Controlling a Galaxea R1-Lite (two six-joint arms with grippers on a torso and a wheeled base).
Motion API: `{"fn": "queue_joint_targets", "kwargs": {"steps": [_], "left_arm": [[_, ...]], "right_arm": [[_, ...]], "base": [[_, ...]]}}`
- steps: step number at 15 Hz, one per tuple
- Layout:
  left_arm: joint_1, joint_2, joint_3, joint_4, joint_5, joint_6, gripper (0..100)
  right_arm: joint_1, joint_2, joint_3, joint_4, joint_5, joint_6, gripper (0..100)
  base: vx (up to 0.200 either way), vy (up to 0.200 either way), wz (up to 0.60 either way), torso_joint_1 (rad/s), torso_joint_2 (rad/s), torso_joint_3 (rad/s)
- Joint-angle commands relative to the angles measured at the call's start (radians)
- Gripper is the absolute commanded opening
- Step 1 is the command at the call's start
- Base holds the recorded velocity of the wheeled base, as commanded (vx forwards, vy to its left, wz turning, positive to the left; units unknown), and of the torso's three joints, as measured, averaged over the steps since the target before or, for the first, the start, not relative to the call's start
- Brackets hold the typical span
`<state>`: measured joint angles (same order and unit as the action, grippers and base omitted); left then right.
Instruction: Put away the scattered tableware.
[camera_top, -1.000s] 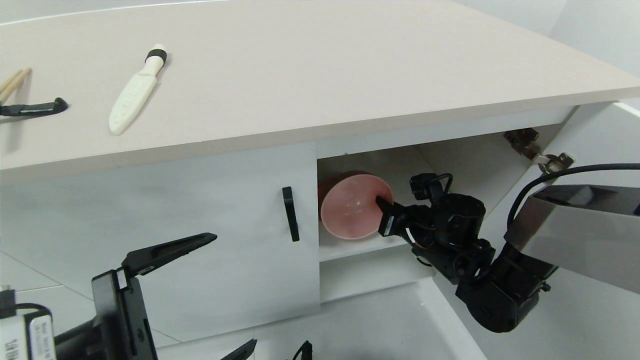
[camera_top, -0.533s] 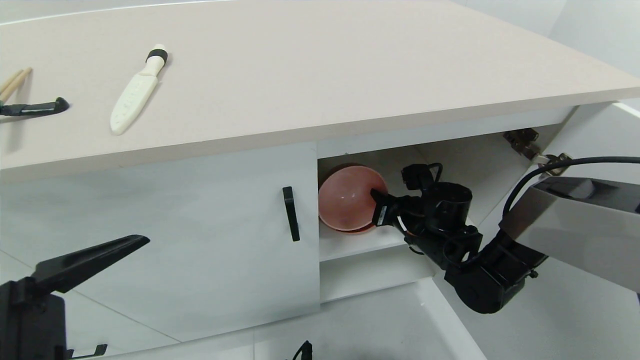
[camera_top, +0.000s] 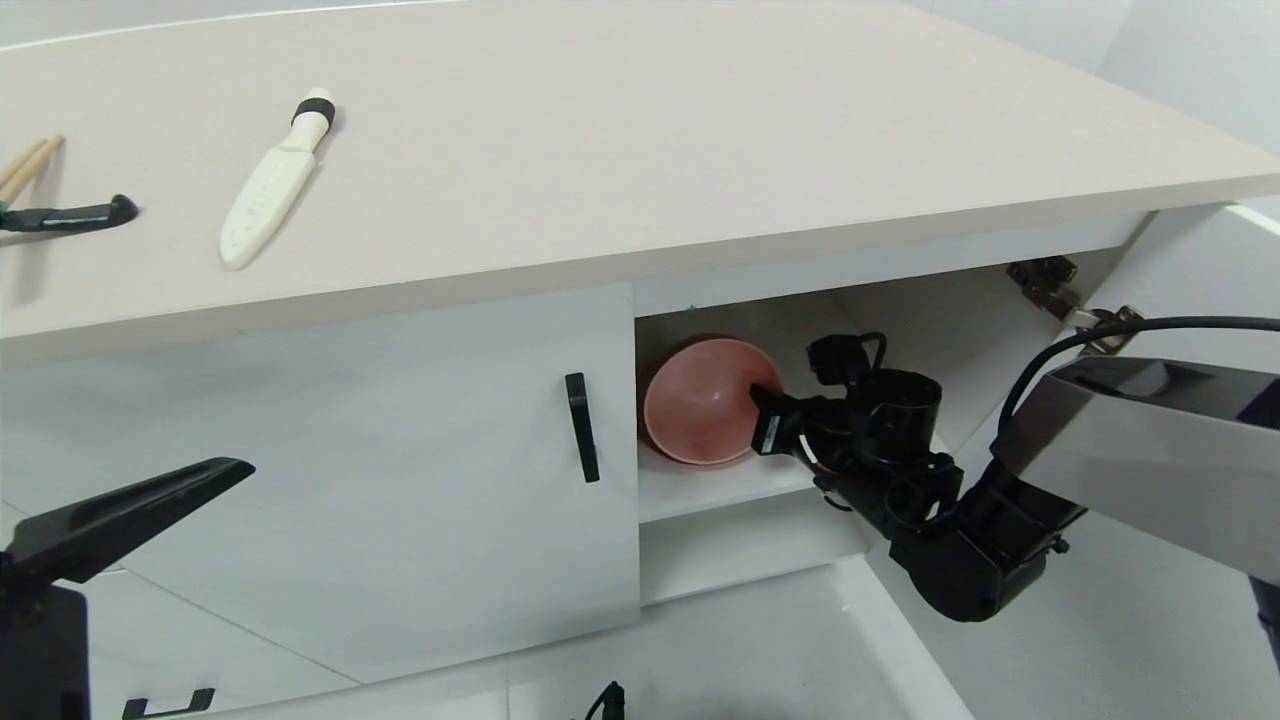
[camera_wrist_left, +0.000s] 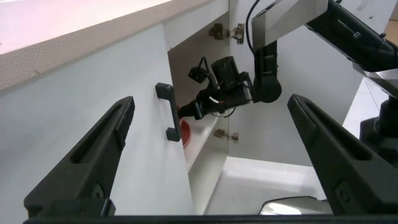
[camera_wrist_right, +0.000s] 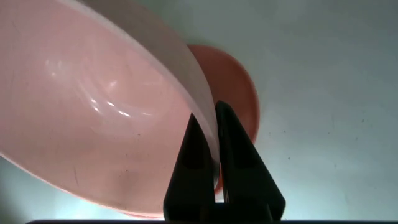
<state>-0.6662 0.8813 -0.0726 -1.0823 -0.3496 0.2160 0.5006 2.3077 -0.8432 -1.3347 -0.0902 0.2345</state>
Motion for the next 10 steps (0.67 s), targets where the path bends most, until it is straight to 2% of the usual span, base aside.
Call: {"fn": "queue_joint_targets", "kwargs": {"steps": [1, 2, 3, 7, 10], "left_arm": [[0.000, 0.005, 0.004, 0.004, 0.000, 0.000, 100], [0.000, 0.005, 0.005, 0.004, 0.000, 0.000, 100], [0.000, 0.005, 0.005, 0.004, 0.000, 0.000, 100], [0.000, 0.004, 0.005, 0.004, 0.000, 0.000, 100], [0.000, 0.004, 0.007, 0.002, 0.000, 0.000, 100]], "right_arm": [[-0.002, 0.001, 0.001, -0.001, 0.001, 0.000, 0], [-0.002, 0.001, 0.009, 0.000, 0.001, 0.000, 0], [-0.001, -0.001, 0.015, -0.003, 0.003, 0.000, 100], [0.004, 0.012, -0.002, -0.026, -0.003, -0.004, 100], [0.019, 0.006, 0.006, -0.110, -0.003, -0.007, 100]], "base": [[0.000, 0.000, 0.00, 0.000, 0.00, 0.000], [0.000, 0.000, 0.00, 0.000, 0.00, 0.000], [0.000, 0.000, 0.00, 0.000, 0.00, 0.000], [0.000, 0.000, 0.00, 0.000, 0.00, 0.000], [0.000, 0.000, 0.00, 0.000, 0.00, 0.000]]}}
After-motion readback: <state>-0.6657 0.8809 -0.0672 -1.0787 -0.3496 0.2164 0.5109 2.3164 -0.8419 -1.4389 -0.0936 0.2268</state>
